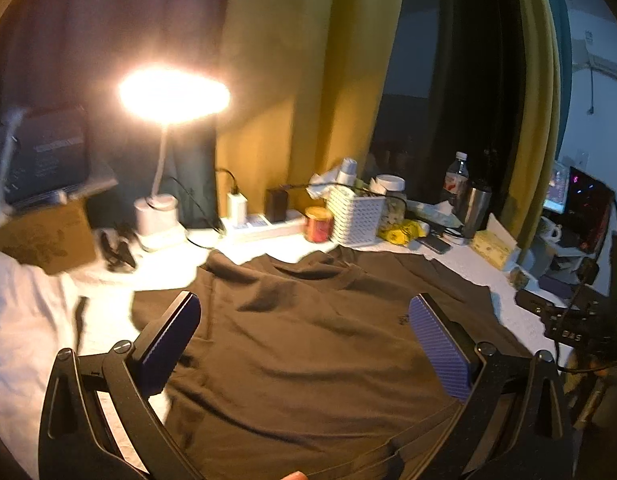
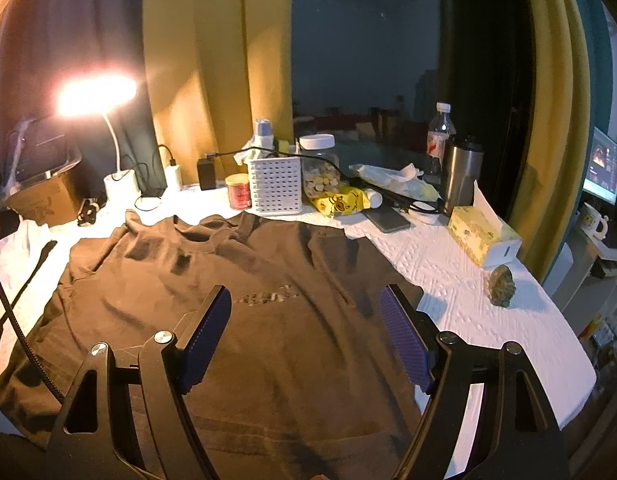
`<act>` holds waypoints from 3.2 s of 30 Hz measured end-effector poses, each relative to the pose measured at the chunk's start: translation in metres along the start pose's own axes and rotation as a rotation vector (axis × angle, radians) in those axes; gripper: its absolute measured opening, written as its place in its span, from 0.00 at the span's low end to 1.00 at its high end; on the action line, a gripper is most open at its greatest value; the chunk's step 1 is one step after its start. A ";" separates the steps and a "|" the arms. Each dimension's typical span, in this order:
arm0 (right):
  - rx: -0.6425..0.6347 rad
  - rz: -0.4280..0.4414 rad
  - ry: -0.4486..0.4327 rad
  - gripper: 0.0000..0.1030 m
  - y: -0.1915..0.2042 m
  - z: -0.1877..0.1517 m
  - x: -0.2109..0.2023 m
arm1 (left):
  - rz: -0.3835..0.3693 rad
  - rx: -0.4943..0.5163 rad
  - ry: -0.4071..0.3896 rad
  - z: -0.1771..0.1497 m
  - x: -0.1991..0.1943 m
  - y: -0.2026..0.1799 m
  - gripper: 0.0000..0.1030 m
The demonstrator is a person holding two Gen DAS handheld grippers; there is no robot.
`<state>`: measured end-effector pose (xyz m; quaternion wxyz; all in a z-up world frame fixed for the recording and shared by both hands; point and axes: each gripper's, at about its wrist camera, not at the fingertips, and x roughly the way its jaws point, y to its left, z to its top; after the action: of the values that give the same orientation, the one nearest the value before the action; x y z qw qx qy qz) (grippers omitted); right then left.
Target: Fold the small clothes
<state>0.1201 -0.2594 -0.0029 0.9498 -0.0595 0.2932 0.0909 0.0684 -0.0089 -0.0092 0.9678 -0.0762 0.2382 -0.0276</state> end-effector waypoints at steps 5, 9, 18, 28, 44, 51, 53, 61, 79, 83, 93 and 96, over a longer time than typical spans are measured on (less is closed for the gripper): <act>0.001 -0.008 0.030 0.78 -0.018 0.008 0.023 | 0.016 -0.008 0.046 0.000 0.024 0.001 0.99; -0.009 -0.007 0.058 0.77 -0.030 0.014 0.042 | 0.033 -0.027 0.087 0.000 0.046 0.004 0.99; -0.018 0.013 0.130 0.77 -0.070 0.032 0.103 | 0.076 -0.031 0.165 0.002 0.092 0.012 0.99; -0.021 0.057 0.230 0.73 -0.093 0.039 0.175 | 0.119 -0.036 0.232 0.006 0.139 0.025 0.99; -0.041 0.089 0.364 0.67 -0.100 0.035 0.255 | 0.150 -0.043 0.292 0.007 0.187 0.044 0.99; -0.033 0.073 0.345 0.24 -0.099 0.034 0.255 | 0.134 -0.045 0.304 0.005 0.191 0.046 0.99; -0.025 0.094 0.352 0.12 -0.099 0.034 0.254 | 0.130 -0.045 0.298 0.006 0.189 0.046 0.99; -0.028 0.062 0.301 0.10 -0.097 0.044 0.228 | 0.126 -0.055 0.265 0.010 0.172 0.054 0.99; -0.089 0.125 0.218 0.10 -0.016 0.071 0.162 | 0.074 -0.073 0.181 0.007 0.119 0.077 0.99; -0.086 0.149 0.248 0.10 0.011 0.066 0.167 | 0.065 -0.085 0.177 0.003 0.111 0.086 0.99; -0.034 0.216 0.346 0.10 0.050 0.042 0.199 | 0.056 -0.106 0.197 -0.008 0.100 0.103 0.99; -0.017 0.257 0.370 0.40 0.054 0.039 0.202 | 0.053 -0.111 0.196 -0.009 0.097 0.104 0.99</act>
<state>0.2946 -0.1723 -0.0888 0.8600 -0.0452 0.4667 0.2013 0.1517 0.0841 -0.0785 0.9346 -0.1202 0.3349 0.0037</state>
